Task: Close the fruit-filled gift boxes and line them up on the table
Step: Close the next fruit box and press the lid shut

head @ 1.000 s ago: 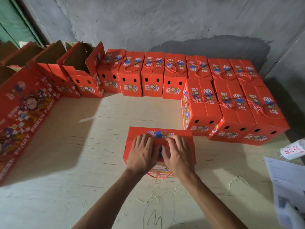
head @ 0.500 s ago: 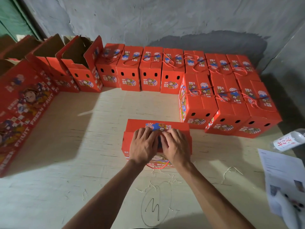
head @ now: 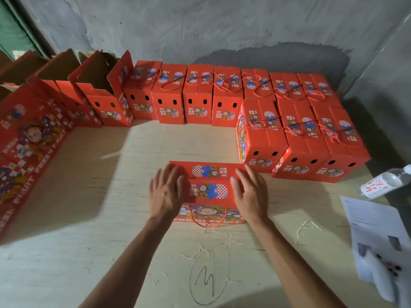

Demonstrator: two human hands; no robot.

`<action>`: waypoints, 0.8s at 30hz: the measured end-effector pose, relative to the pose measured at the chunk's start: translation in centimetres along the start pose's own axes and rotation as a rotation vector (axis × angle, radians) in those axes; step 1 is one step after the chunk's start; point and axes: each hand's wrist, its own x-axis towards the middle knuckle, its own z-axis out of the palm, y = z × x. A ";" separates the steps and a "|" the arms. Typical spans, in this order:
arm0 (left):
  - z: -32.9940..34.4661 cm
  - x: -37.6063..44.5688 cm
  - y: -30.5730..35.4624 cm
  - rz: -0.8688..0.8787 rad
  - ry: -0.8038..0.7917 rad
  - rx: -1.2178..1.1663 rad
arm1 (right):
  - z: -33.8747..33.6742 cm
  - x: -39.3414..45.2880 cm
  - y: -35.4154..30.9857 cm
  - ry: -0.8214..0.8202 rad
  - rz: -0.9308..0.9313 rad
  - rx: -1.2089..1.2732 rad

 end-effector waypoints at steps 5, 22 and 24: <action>0.3 -0.5 0.0 -0.437 -0.056 -0.609 | -0.5 -0.2 -0.2 -0.173 0.485 0.421; 1.2 -0.5 -0.2 -0.477 0.026 -0.883 | 0.3 -0.1 0.7 -0.087 0.703 0.808; 1.1 -0.4 -0.2 -0.471 0.021 -0.881 | 0.4 -0.1 0.7 -0.087 0.710 0.803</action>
